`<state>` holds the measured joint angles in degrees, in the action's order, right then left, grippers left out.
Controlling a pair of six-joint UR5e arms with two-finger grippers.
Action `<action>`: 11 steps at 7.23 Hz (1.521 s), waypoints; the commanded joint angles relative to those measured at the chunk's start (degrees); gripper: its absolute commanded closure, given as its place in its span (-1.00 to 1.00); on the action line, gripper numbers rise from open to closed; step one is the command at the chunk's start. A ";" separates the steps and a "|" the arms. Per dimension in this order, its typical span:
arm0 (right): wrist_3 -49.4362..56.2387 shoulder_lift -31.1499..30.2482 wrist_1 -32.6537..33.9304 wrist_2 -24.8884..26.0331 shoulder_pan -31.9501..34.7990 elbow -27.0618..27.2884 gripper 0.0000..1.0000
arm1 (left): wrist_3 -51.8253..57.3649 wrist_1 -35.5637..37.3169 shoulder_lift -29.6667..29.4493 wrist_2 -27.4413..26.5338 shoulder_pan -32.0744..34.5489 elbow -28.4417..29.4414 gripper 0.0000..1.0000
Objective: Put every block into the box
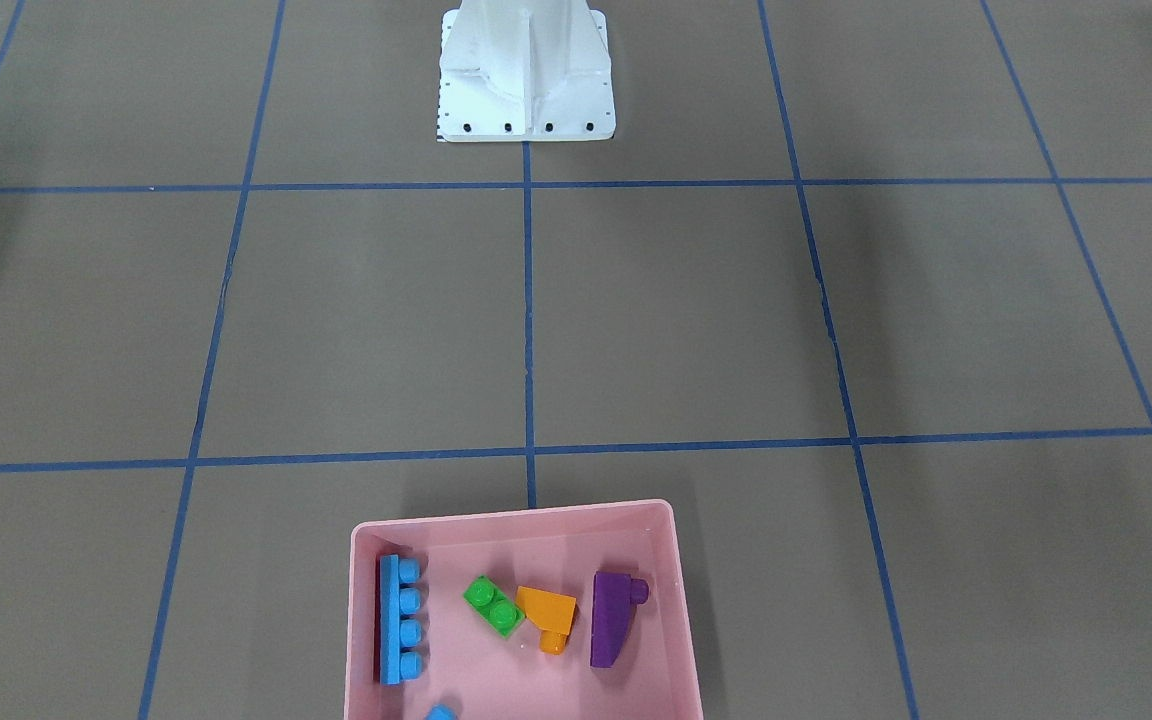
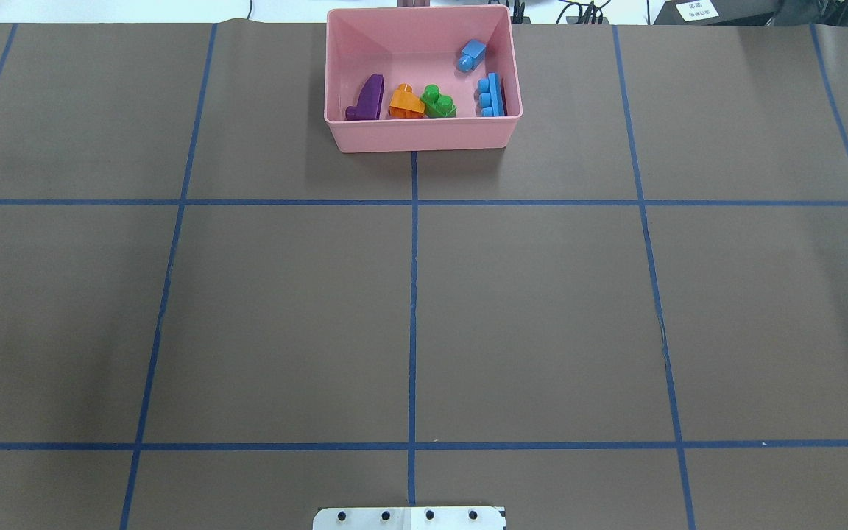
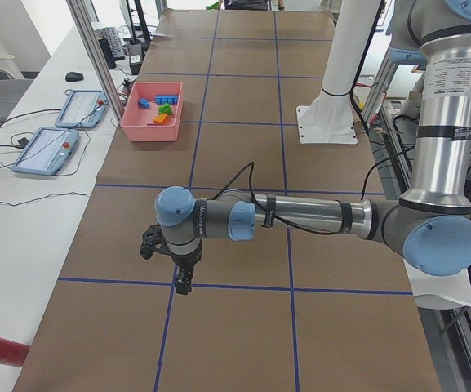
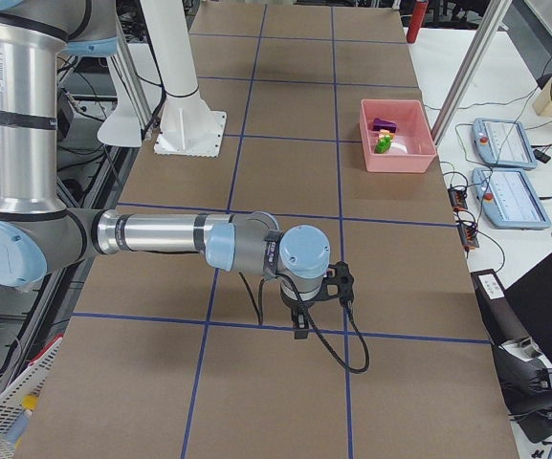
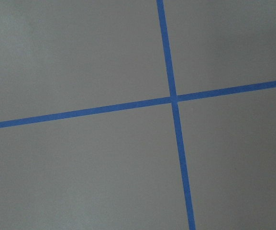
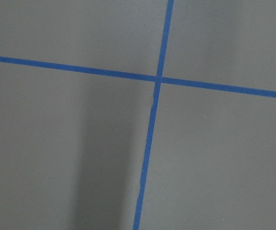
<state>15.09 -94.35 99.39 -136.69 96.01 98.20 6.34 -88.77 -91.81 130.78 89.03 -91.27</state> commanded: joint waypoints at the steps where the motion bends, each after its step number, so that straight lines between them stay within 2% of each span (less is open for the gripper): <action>1: -1.73 0.57 -0.07 4.14 -0.56 0.24 -1.00 | -0.01 0.00 0.05 0.00 0.00 0.39 -1.00; 4: -9.70 -0.13 -6.21 4.24 -1.62 -0.11 -1.00 | -0.10 0.00 0.05 0.09 0.00 0.39 -1.00; 11: -10.17 -0.22 -6.05 3.18 -1.70 -0.82 -1.00 | -0.45 0.09 0.05 -0.09 0.00 0.74 -1.00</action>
<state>5.02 -94.57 93.34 -133.46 94.31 97.39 6.00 -88.69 -91.76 130.70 89.03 -90.68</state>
